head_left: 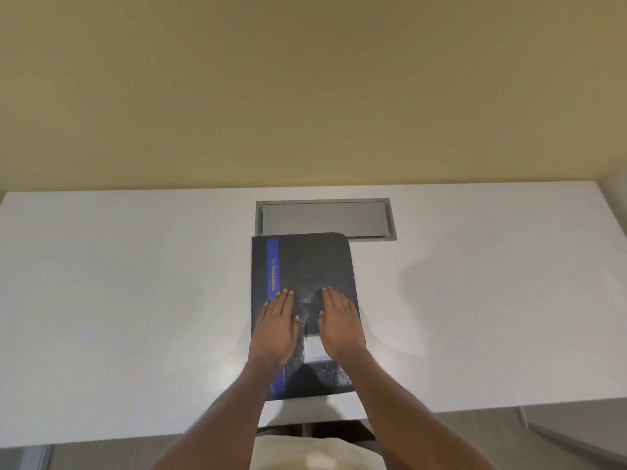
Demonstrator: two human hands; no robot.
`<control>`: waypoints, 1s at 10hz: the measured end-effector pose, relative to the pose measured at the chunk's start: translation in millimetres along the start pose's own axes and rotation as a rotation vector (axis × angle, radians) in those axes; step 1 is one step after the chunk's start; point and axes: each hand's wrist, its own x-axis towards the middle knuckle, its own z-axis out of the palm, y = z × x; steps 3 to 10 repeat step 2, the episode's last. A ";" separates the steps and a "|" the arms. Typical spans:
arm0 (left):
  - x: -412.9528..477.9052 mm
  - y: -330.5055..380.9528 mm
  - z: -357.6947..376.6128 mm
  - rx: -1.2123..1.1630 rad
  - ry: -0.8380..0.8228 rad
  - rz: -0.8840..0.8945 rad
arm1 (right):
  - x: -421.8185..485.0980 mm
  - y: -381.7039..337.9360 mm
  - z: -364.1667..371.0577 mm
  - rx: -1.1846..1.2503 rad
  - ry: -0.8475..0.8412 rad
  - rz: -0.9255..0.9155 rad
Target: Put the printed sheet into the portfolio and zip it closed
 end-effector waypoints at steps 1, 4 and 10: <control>-3.4 -5.9 -1.4 -0.031 0.083 0.083 | -11.6 3.8 -6.3 -0.043 0.039 -0.017; -16.6 2.9 -18.1 0.086 0.169 0.158 | -16.1 2.3 -20.2 -0.104 0.077 -0.033; -16.6 2.9 -18.1 0.086 0.169 0.158 | -16.1 2.3 -20.2 -0.104 0.077 -0.033</control>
